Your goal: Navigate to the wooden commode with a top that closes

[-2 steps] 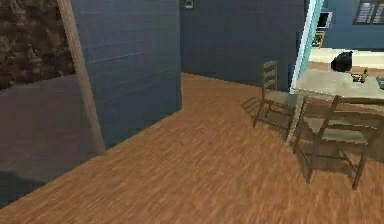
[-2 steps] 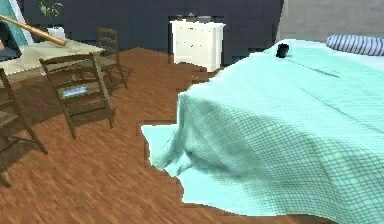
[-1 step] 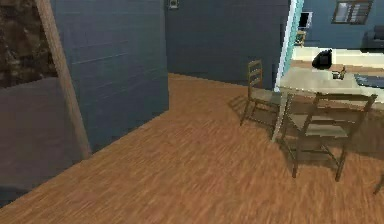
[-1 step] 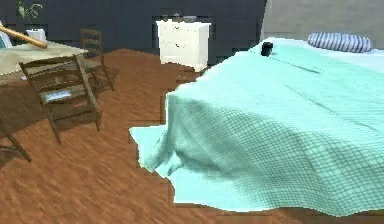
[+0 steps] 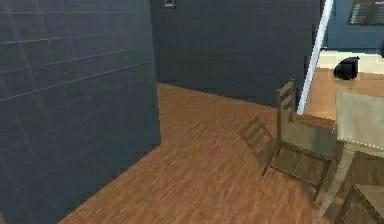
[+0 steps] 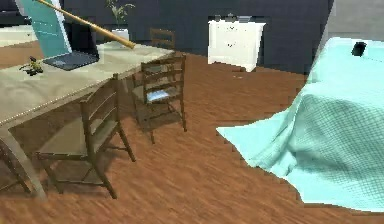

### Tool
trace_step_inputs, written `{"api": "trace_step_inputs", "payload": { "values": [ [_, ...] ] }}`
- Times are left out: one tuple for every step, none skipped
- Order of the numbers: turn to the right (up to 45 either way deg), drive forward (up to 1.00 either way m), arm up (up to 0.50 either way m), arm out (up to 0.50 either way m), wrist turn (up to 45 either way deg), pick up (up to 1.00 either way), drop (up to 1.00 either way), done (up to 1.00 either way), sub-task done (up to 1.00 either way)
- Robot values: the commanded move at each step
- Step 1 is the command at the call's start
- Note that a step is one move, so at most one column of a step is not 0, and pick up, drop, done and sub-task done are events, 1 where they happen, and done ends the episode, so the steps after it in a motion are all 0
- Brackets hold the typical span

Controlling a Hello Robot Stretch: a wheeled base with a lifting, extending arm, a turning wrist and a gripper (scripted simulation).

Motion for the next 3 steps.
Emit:
{"api": "trace_step_inputs", "payload": {
  "values": [
    [0.0,1.00,0.00,0.00,0.0,0.00,0.00,0.00,0.00],
    [0.0,0.65,0.00,0.00,0.0,0.00,0.00,0.00,0.00],
    [30.0,0.00,0.00,0.00,0.0,0.00,0.00,0.00,0.00]
  ]
}}
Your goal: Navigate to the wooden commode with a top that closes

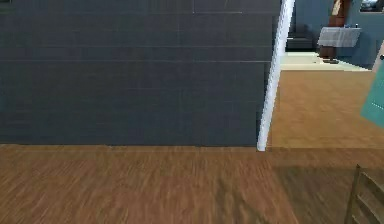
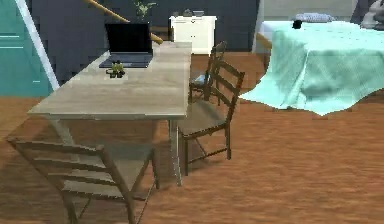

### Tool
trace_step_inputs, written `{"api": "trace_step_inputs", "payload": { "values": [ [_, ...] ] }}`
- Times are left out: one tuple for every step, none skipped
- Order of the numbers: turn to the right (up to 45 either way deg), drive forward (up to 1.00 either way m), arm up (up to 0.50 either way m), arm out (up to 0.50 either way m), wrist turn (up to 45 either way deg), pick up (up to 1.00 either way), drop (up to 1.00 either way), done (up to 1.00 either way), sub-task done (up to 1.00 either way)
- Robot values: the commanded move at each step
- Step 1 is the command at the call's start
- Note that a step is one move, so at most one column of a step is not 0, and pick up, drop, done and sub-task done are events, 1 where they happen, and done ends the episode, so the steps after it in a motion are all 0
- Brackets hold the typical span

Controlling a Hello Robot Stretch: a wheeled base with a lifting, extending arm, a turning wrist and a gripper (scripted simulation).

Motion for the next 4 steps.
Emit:
{"api": "trace_step_inputs", "payload": {
  "values": [
    [0.0,0.75,0.00,0.00,0.0,0.00,0.00,0.00,0.00],
    [45.0,0.00,0.00,0.00,0.0,0.00,0.00,0.00,0.00],
    [15.0,0.00,0.00,0.00,0.0,0.00,0.00,0.00,0.00],
    [3.0,0.00,0.00,0.00,0.0,0.00,0.00,0.00,0.00]
  ]
}}
